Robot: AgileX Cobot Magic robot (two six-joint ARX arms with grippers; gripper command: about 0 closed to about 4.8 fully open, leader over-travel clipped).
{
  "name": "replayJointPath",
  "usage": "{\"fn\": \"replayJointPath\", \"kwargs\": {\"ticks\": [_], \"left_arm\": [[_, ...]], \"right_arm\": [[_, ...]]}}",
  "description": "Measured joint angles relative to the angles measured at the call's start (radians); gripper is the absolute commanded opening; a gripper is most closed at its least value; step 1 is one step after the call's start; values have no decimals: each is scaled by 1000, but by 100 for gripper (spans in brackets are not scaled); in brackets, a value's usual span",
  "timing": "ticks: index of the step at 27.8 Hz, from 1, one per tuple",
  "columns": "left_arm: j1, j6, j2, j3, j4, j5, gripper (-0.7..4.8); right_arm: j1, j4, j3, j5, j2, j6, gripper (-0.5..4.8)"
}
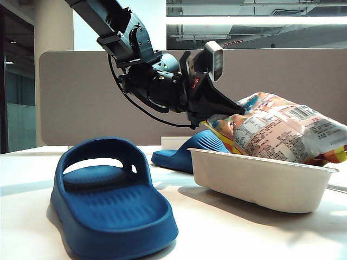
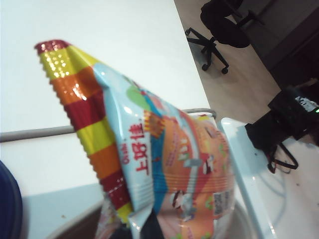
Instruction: Pick up a bag of chips and put them in the box.
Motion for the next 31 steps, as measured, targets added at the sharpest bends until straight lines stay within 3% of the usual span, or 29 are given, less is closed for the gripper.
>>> {"fn": "replayJointPath", "kwargs": {"ticks": [6,15,31], "left_arm": [[-12,0,6,0,19,-56,-6],[-11,0,6,0,-5,-62,-6],[-10,-3,-7,3,-17,35,-6]], "right_arm": [[0,0,0,1,0,0,-2],[0,1,0,1,1,-5,-2],[0,8,0,1,3,-6,-2]]}}
